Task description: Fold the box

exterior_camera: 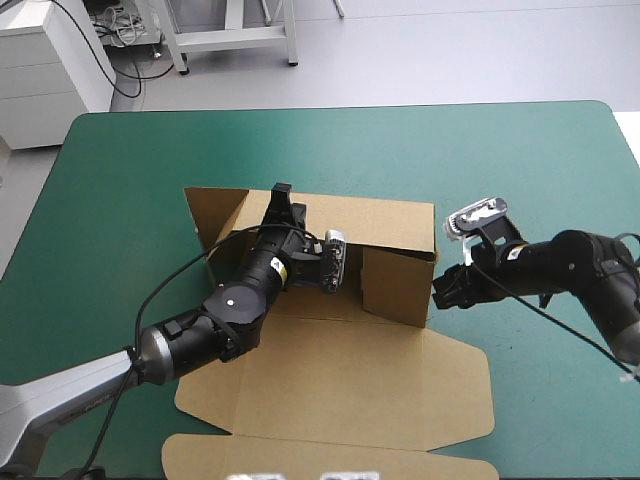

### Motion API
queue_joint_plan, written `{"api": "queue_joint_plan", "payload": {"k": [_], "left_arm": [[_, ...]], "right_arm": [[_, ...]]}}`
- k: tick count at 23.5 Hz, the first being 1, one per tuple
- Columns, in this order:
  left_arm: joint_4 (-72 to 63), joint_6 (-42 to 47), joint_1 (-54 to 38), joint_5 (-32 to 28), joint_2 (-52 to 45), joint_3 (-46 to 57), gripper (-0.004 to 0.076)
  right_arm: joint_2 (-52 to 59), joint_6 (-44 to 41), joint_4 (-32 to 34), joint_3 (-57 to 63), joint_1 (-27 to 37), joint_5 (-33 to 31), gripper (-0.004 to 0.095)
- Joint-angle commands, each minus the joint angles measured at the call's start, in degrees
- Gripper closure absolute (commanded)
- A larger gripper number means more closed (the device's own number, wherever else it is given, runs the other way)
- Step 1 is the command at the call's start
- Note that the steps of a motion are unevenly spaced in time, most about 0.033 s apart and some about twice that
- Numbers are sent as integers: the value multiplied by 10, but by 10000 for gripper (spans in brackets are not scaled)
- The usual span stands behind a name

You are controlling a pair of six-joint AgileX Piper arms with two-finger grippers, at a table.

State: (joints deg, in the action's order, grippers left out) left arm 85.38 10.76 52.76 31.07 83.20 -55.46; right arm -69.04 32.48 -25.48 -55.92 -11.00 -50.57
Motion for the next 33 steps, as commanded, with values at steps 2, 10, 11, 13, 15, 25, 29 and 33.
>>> {"api": "queue_joint_plan", "payload": {"k": [2, 10, 11, 13, 15, 25, 29, 33], "left_arm": [[-6, 8, 1, -19, -14, -9, 731], [-6, 20, 1, -19, -14, -9, 731], [-6, 20, 1, -17, -14, -10, 731], [-1, 20, 1, -17, -14, -11, 731], [3, 20, 1, -17, -14, -11, 731], [8, 30, 1, -19, -14, -11, 731], [8, 30, 2, -25, -21, -11, 730], [7, 30, 19, -33, -39, -11, 661]], "right_arm": [[54, 18, -54, 32, -42, 96, 442], [57, -90, 6, 85, -135, 285, 443], [57, -144, 41, 98, -147, 324, 443], [57, -226, 97, 119, -161, 368, 463], [57, -278, 137, 138, -168, 385, 505], [53, -337, 152, 164, -196, 451, 909], [34, -379, 153, 164, -196, 471, 906], [2, -380, 153, 153, -196, 482, 906]]}}
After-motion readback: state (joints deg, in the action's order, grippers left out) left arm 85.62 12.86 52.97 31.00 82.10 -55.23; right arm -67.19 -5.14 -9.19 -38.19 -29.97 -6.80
